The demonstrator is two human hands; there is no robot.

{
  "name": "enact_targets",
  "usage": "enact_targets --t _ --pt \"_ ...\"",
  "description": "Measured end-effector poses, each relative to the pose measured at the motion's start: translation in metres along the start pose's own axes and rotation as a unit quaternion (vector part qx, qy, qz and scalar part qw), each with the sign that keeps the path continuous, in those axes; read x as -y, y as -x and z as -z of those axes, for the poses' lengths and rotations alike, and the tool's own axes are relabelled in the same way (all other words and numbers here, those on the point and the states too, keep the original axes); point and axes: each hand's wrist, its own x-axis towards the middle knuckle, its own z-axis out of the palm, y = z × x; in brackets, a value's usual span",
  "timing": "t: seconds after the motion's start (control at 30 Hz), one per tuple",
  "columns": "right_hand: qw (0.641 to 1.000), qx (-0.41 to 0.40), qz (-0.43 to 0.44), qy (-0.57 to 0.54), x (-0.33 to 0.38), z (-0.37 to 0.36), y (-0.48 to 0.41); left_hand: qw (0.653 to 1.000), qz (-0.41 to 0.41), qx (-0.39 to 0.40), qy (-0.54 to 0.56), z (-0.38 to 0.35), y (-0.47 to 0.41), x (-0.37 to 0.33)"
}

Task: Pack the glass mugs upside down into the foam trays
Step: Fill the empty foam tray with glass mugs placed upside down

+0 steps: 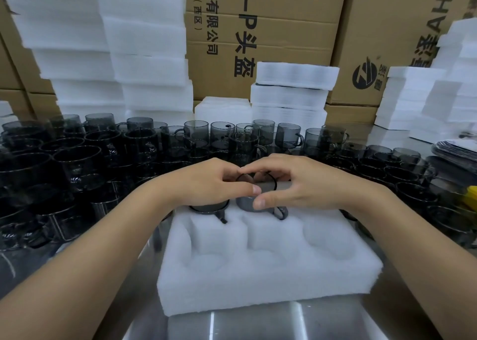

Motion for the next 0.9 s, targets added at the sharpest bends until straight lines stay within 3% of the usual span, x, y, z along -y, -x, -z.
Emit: enact_targets --t 0.13,0.2,0.43,0.63,0.9 --pt "0.998 -0.057 -0.009 -0.03 0.004 -0.009 -0.003 0.999 -0.007 0.04 -0.013 0.001 0.004 -0.004" --pt "0.996 -0.086 -0.021 0.013 0.009 -0.014 -0.004 0.998 -0.007 0.055 -0.013 0.001 0.005 -0.005" --pt "0.987 -0.102 -0.107 0.064 0.016 -0.015 -0.002 0.996 0.003 0.073 -0.045 0.008 0.01 -0.007" --pt "0.981 -0.047 -0.18 0.062 0.015 -0.015 -0.003 0.994 0.001 0.1 -0.049 0.01 0.012 -0.008" --pt "0.984 0.008 -0.161 0.081 0.017 -0.015 -0.006 0.991 0.011 0.106 -0.083 0.01 0.01 -0.01"
